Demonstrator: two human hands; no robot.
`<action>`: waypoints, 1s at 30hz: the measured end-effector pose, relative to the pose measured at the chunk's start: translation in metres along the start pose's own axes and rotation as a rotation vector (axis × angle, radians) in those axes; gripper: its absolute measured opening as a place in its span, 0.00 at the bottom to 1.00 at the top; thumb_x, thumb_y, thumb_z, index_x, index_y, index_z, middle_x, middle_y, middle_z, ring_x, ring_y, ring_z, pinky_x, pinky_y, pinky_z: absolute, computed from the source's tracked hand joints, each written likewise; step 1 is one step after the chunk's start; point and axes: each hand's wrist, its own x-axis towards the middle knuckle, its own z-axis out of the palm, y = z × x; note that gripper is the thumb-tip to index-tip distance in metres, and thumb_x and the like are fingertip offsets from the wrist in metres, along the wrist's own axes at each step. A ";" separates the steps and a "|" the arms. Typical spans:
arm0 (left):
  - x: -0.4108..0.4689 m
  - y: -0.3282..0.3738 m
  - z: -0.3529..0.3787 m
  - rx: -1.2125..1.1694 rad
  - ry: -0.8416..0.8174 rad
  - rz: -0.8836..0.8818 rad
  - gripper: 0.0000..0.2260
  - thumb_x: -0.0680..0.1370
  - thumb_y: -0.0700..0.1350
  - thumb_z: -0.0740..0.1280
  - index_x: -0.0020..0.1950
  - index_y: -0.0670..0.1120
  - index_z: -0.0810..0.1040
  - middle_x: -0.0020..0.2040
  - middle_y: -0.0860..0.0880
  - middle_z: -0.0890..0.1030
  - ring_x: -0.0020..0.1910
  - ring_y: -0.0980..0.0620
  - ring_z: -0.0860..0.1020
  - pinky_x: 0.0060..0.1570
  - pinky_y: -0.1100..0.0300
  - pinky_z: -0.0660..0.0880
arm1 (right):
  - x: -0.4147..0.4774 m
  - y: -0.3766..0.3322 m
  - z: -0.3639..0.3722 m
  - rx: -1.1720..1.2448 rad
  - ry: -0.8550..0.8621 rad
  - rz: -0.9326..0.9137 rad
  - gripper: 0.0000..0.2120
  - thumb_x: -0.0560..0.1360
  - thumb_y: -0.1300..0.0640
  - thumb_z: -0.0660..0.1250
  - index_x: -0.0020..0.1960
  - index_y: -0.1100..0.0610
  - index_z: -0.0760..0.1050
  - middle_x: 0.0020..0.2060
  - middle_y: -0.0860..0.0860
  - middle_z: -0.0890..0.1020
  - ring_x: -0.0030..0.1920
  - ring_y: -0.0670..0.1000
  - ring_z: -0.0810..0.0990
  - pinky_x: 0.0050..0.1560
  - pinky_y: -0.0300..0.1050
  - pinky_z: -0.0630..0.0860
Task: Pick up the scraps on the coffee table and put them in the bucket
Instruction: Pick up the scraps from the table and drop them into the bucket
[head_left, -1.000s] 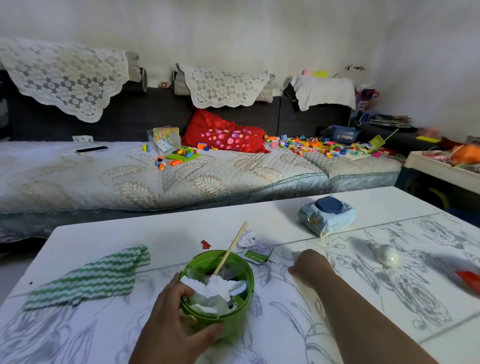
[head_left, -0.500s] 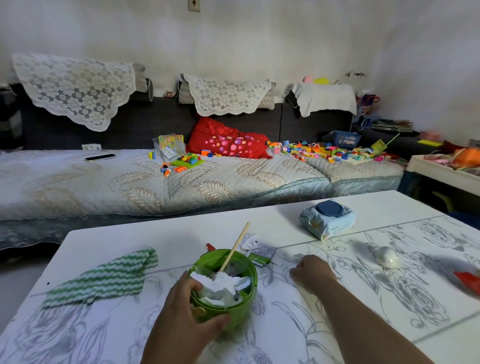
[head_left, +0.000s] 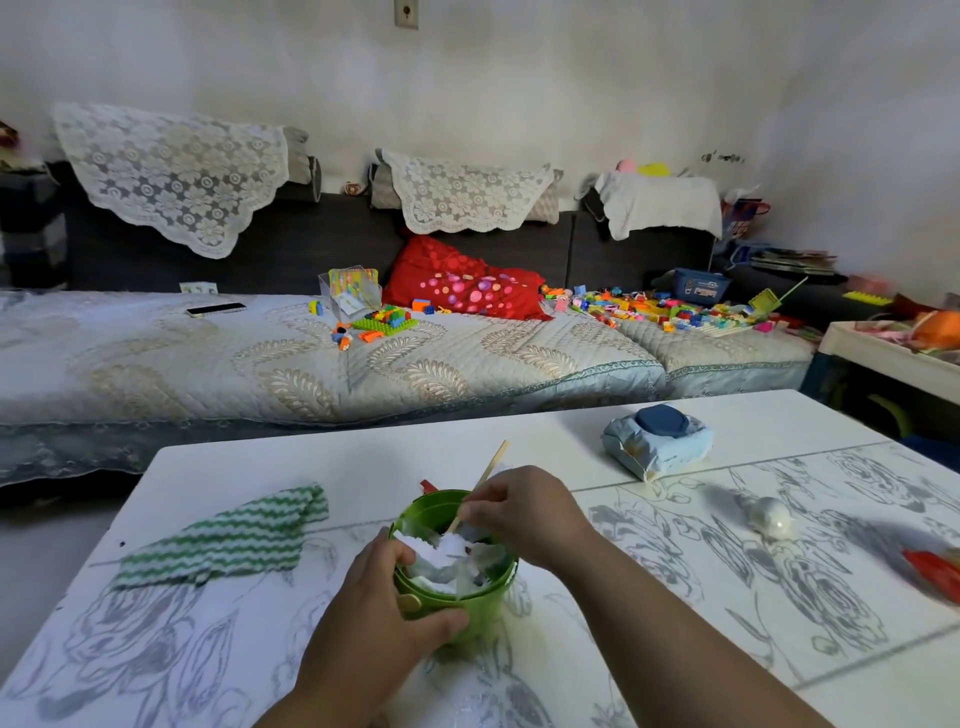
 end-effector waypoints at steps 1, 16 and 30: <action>0.000 0.000 0.000 0.004 -0.003 0.000 0.27 0.56 0.63 0.73 0.49 0.58 0.67 0.52 0.63 0.71 0.45 0.61 0.78 0.43 0.60 0.75 | 0.003 0.003 -0.004 -0.005 0.063 0.013 0.09 0.72 0.50 0.70 0.48 0.53 0.85 0.43 0.49 0.86 0.36 0.45 0.79 0.37 0.38 0.72; 0.026 -0.017 -0.010 -0.042 -0.021 -0.003 0.53 0.58 0.58 0.78 0.75 0.59 0.50 0.69 0.58 0.66 0.48 0.64 0.74 0.48 0.65 0.68 | 0.050 0.123 -0.006 -0.281 0.060 0.462 0.22 0.71 0.46 0.69 0.62 0.56 0.77 0.60 0.53 0.78 0.62 0.54 0.75 0.56 0.42 0.71; 0.026 -0.021 -0.011 -0.033 -0.023 0.049 0.52 0.59 0.57 0.79 0.75 0.58 0.51 0.71 0.56 0.65 0.54 0.61 0.72 0.52 0.63 0.68 | 0.063 0.117 0.000 -0.153 0.162 0.435 0.06 0.70 0.58 0.67 0.34 0.53 0.76 0.34 0.50 0.80 0.39 0.51 0.78 0.38 0.40 0.73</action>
